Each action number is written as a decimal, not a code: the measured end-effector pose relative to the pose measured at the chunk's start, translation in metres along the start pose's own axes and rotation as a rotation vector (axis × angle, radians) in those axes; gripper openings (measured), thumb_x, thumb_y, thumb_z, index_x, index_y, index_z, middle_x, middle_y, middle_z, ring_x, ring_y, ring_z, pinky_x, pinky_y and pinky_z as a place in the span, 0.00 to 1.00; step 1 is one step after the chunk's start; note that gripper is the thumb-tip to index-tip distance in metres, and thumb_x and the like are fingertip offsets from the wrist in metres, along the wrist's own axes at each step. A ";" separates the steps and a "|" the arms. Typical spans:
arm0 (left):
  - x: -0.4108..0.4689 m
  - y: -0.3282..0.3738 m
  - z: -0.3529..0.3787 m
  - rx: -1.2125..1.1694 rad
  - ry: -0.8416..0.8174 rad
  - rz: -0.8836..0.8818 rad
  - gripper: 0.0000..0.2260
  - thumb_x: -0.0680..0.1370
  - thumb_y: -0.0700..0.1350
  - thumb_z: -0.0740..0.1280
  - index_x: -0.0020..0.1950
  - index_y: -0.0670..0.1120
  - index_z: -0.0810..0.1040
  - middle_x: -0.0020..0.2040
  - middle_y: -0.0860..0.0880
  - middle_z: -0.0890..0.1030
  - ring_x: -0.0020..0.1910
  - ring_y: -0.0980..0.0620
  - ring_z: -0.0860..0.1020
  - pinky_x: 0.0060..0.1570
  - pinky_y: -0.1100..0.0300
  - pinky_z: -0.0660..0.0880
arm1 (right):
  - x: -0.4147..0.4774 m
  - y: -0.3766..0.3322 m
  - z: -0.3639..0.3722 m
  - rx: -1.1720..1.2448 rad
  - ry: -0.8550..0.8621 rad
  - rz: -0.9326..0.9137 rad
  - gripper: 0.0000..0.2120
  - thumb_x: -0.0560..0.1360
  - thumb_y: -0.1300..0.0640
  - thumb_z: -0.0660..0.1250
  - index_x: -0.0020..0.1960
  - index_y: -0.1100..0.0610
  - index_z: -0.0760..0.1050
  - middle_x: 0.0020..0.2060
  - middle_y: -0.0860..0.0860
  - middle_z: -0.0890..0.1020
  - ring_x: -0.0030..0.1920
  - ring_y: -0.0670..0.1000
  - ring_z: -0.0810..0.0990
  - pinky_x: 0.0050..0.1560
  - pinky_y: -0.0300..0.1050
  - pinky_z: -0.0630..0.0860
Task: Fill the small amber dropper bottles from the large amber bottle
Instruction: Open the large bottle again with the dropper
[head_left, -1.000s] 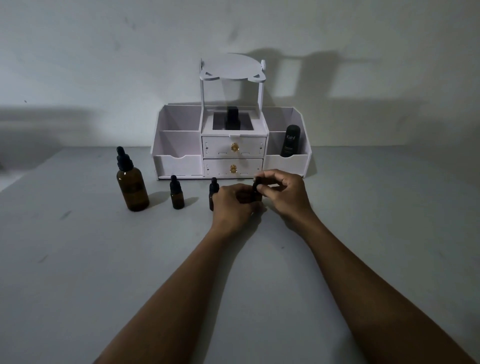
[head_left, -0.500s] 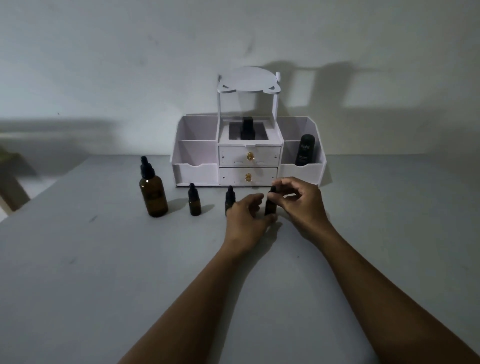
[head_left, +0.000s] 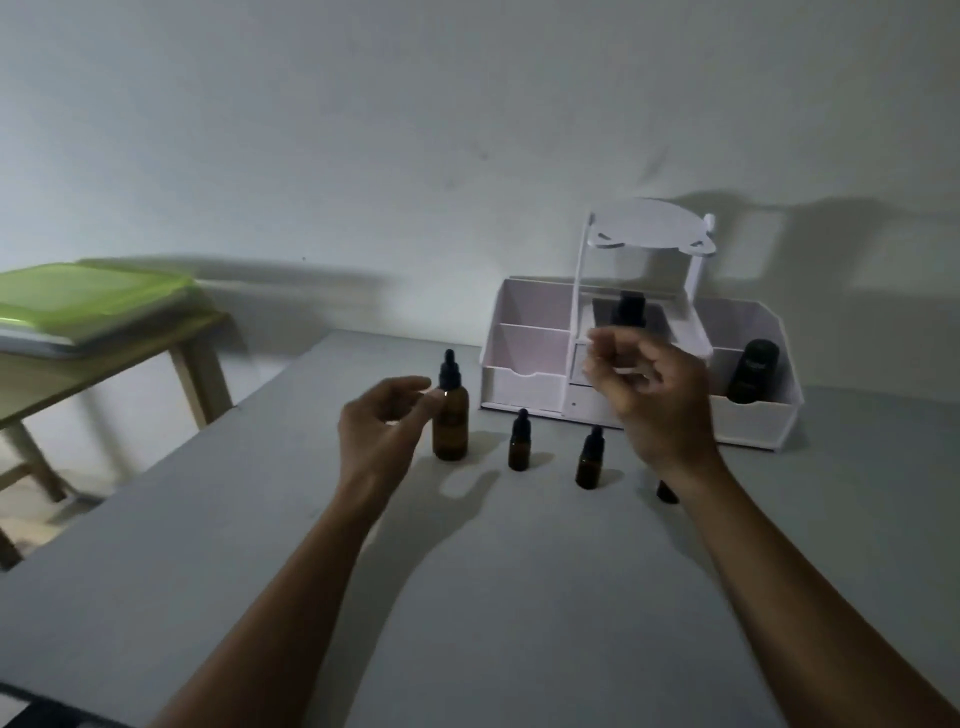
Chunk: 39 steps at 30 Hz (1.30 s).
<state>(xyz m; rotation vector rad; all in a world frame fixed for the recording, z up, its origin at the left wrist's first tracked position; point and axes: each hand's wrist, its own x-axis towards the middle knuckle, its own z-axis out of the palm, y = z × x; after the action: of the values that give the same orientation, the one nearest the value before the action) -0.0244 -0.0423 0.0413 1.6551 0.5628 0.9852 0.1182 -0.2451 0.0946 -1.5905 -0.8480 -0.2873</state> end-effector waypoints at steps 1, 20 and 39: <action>0.009 -0.007 -0.006 0.007 -0.001 -0.016 0.17 0.67 0.57 0.76 0.53 0.55 0.84 0.46 0.51 0.87 0.46 0.54 0.85 0.49 0.49 0.82 | 0.005 -0.006 0.017 0.015 -0.051 0.012 0.10 0.75 0.60 0.73 0.55 0.53 0.82 0.47 0.48 0.85 0.47 0.43 0.83 0.48 0.35 0.81; 0.038 -0.061 0.003 0.142 -0.336 0.021 0.25 0.73 0.47 0.76 0.70 0.50 0.77 0.59 0.49 0.84 0.55 0.53 0.84 0.58 0.50 0.81 | 0.027 0.017 0.141 -0.176 -0.231 0.097 0.17 0.66 0.52 0.81 0.52 0.57 0.84 0.45 0.50 0.86 0.46 0.48 0.84 0.53 0.41 0.81; 0.041 -0.064 0.004 0.115 -0.335 0.027 0.26 0.75 0.46 0.75 0.72 0.51 0.75 0.60 0.50 0.82 0.53 0.59 0.82 0.48 0.68 0.79 | 0.031 0.025 0.135 -0.064 -0.266 0.059 0.13 0.70 0.63 0.76 0.54 0.55 0.84 0.46 0.48 0.86 0.47 0.43 0.85 0.49 0.32 0.77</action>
<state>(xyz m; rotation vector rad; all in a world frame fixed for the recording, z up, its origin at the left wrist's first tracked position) 0.0083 0.0070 -0.0061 1.8860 0.3774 0.6824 0.1194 -0.1076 0.0652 -1.7352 -1.0005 -0.0611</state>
